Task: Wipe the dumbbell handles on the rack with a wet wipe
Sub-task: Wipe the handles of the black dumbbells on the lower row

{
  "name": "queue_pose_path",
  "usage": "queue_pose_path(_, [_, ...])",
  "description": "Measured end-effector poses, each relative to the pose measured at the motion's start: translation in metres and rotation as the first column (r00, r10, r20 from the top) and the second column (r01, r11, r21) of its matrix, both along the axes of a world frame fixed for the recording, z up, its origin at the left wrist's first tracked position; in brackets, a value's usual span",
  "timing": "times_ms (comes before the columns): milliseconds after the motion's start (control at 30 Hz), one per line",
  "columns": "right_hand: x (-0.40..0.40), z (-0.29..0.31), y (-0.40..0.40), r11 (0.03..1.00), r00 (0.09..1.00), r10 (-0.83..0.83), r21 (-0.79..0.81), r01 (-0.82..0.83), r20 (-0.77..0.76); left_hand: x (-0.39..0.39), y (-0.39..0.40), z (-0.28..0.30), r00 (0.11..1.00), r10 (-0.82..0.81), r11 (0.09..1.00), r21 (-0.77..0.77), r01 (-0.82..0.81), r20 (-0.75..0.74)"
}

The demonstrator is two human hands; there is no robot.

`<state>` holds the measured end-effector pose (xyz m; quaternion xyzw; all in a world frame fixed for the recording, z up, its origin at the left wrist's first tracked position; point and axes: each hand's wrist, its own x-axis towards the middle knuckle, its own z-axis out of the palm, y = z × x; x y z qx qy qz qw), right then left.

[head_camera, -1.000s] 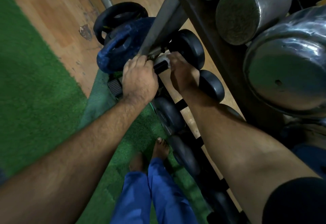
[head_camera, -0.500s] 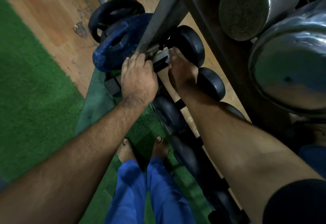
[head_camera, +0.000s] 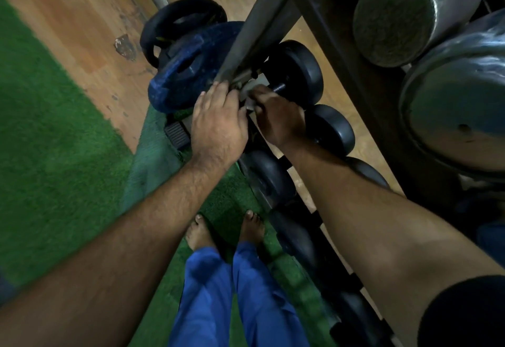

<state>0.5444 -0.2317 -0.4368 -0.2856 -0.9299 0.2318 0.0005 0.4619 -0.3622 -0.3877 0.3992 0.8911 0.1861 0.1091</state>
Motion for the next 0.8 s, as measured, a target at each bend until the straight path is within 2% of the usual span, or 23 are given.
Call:
queue_pose_path(100, [-0.001,-0.008,-0.004,0.993,0.992,-0.119,-0.013,0.12,0.049,-0.005,-0.013,-0.001,0.996,0.0,1.0,-0.022,0.002,0.085])
queue_pose_path(167, [-0.01,-0.007,-0.014,0.999,0.998,-0.025,-0.035,0.027,0.064,-0.007,-0.019,0.001,0.988,0.004,0.999,-0.033,0.001,0.156])
queue_pose_path(267, [-0.003,0.002,-0.001,0.971,0.986,0.164,-0.17,-0.166,-0.021,-0.009,-0.021,0.005,0.981,-0.008,0.999,-0.046,0.017,0.193])
queue_pose_path(367, [0.001,0.001,0.018,0.983,0.997,0.062,-0.168,-0.071,-0.055,-0.01,-0.019,0.006,0.978,-0.016,0.998,-0.058,0.029,0.207])
queue_pose_path(433, [-0.01,-0.001,0.007,0.974,0.998,0.062,-0.219,-0.062,-0.007,-0.01,-0.018,0.007,0.977,-0.015,0.998,-0.064,0.029,0.212])
queue_pose_path(533, [-0.023,0.003,-0.003,0.939,0.981,0.186,-0.305,-0.163,0.048,-0.011,-0.018,0.011,0.976,-0.009,0.996,-0.084,0.029,0.22])
queue_pose_path(667, [-0.037,0.01,0.017,0.969,0.967,0.098,-0.245,-0.039,0.234,-0.014,-0.019,0.012,0.978,-0.036,0.991,-0.117,0.062,0.206])
queue_pose_path(800, [-0.061,0.014,0.011,0.963,0.916,0.205,-0.237,-0.127,0.344,-0.012,-0.016,0.015,0.982,-0.023,0.99,-0.134,0.049,0.187])
